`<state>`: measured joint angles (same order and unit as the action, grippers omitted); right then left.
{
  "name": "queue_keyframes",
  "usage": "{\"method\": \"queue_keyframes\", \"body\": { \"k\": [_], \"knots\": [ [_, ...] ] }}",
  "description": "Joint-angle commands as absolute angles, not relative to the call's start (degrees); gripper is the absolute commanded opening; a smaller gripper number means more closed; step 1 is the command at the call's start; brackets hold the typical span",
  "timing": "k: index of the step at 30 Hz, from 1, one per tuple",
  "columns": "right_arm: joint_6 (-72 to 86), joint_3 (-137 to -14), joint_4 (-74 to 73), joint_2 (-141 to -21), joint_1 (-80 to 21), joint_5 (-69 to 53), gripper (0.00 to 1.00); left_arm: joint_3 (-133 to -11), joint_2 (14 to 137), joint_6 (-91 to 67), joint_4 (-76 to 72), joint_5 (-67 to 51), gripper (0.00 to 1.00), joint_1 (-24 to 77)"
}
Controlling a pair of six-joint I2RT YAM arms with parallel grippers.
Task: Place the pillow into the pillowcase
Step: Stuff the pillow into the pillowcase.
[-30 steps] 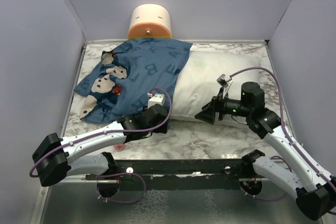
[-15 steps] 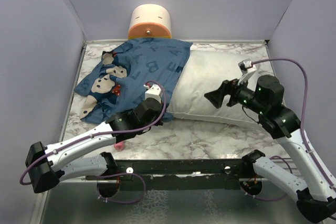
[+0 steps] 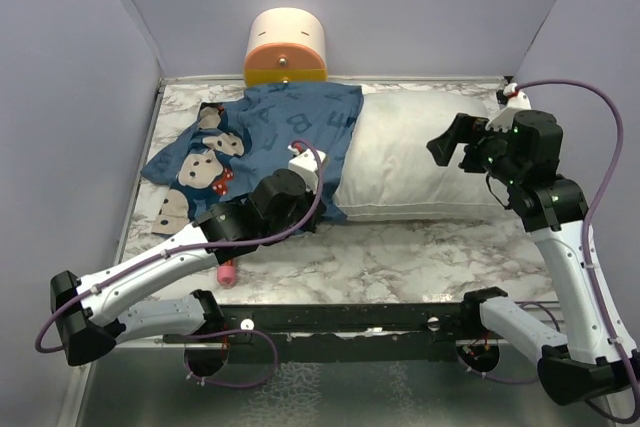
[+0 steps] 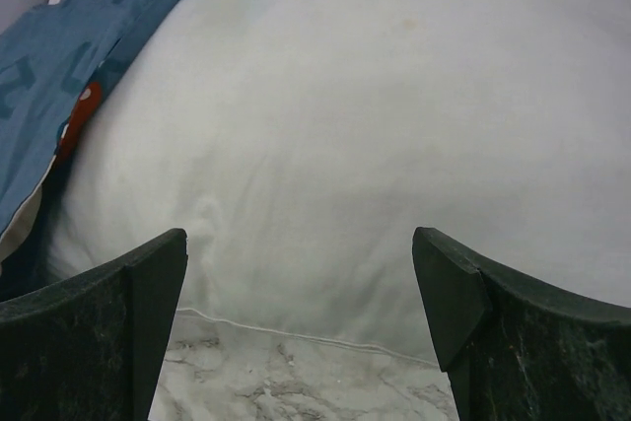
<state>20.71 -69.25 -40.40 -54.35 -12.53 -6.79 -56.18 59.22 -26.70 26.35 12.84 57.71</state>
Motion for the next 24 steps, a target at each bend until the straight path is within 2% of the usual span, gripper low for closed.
{"method": "queue_keyframes", "body": {
  "k": [1,7,13,18,21,24],
  "knots": [
    [18.09,-70.68,-45.88,-53.3,-8.17,-10.41,0.97,-58.32,59.9,-23.64,23.39,7.66,0.0,56.65],
    [18.03,-63.45,-47.66,-51.88,-3.26,-12.54,0.97,-56.81,58.4,-24.77,21.92,6.32,0.0,54.94],
    [17.86,-61.77,-46.66,-49.61,0.4,-2.03,0.97,-54.29,56.36,-26.96,19.33,4.61,0.0,53.65],
    [17.36,-58.92,-43.06,-52.48,0.79,-2.52,0.96,-53.26,56.7,-27.77,17.82,1.67,0.0,53.32],
    [13.61,-57.56,-41.65,-52.45,0.96,4.27,0.97,-53.88,57.12,-27.36,18.07,0.9,0.0,53.28],
    [10.14,-61.67,-40.93,-53.04,0.97,11.03,0.97,-54.03,57.44,-27.47,17.7,0.0,0.0,53.22]
  ]
}}
